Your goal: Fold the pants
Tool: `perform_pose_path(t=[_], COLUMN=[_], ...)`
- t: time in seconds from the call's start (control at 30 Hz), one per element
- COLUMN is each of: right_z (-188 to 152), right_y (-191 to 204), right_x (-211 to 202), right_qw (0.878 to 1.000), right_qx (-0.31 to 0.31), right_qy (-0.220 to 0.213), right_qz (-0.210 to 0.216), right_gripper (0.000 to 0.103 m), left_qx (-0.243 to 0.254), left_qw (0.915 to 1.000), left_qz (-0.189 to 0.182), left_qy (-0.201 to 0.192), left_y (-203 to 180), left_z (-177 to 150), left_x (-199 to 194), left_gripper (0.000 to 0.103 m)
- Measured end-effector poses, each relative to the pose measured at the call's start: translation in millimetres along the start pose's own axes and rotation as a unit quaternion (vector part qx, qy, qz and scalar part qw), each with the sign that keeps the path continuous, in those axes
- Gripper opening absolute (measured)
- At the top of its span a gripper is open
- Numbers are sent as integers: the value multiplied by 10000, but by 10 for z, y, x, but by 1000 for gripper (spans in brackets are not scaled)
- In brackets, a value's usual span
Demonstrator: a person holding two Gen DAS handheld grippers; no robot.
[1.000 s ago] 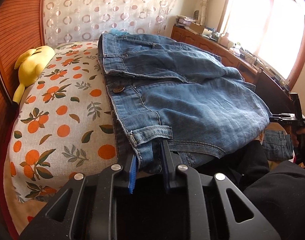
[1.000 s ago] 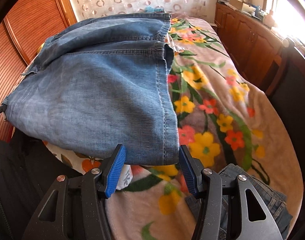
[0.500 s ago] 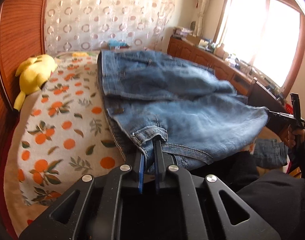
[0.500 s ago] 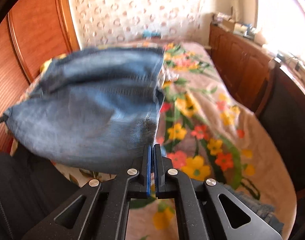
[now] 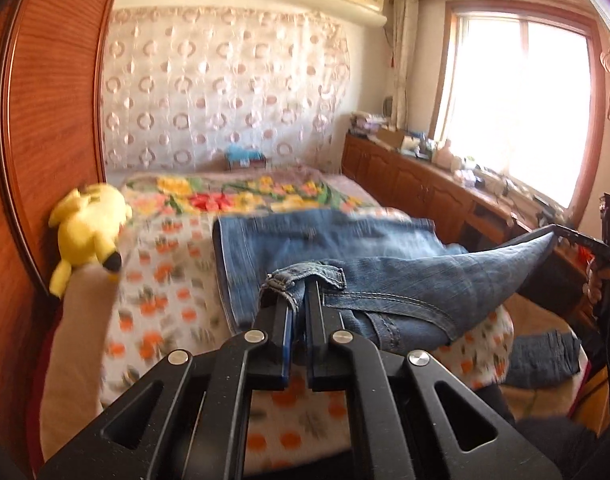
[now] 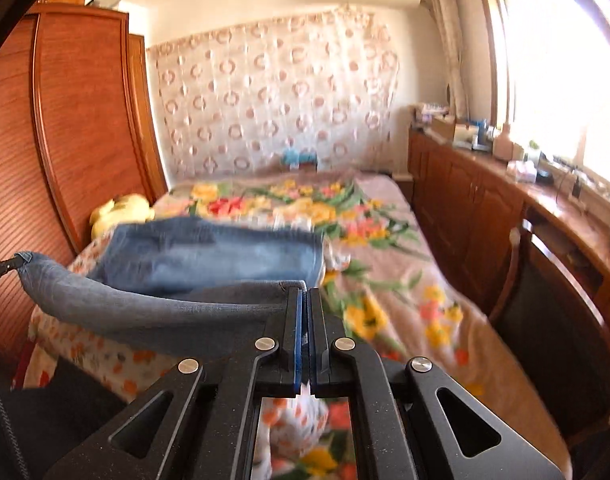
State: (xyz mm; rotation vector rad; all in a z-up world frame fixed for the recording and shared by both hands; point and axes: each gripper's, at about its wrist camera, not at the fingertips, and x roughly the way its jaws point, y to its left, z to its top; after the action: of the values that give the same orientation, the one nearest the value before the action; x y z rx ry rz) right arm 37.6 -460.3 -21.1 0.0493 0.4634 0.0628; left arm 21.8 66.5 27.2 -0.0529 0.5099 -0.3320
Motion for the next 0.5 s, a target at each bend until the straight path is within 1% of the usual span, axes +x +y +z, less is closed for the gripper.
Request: perform_pose_path(t=[0.1,0.23,0.33,0.37,0.47,0.5], right_z=[252,549,719,759,777,776], right_y=[17,81,152,170,216,225], right_x=[132,493,801,908,1286,1422], right_qw=[9996,9991,9992,9992,9992,9990], right_qx=[126,164,101,57,15,-1], right_qy=[-248,-357,-306,-272,-82,14], right_qz=[-4,-136,-251,-297,-386,-439], right_gripper=[2,2,2,2,2,2], left_qx=[76,113,154,164,196,185], left_qw=[9997,9992,9989,9988,9986,9985], left_qz=[156,300,410,425,493,510], left_qy=[-171,-220,-195,-175,-22,82], left_y=[76,213,351,373,484,548], left_z=[295,631,848,874,975,1005], left_x=[165,475,741,799,1115,1274], left_gripper=[6,6,6,6,6,6])
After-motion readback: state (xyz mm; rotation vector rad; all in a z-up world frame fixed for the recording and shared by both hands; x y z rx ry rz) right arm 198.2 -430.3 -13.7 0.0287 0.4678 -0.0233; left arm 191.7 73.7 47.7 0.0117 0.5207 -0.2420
